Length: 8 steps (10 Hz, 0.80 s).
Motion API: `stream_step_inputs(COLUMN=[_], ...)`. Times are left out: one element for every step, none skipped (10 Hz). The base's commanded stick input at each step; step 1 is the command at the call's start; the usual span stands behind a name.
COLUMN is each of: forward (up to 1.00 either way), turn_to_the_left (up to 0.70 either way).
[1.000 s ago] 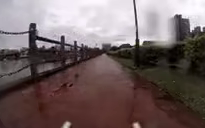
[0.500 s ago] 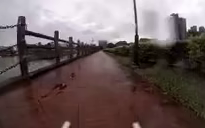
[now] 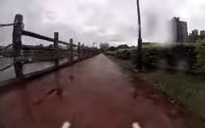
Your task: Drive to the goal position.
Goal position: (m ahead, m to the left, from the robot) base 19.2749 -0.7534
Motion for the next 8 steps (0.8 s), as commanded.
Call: stream_step_inputs(forward=[0.50, 0.50, 0.50, 0.50, 0.50, 0.50, 0.50, 0.50], turn_to_the_left=[0.00, 0.00, 0.00, 0.00, 0.00, 0.00, 0.00, 0.00])
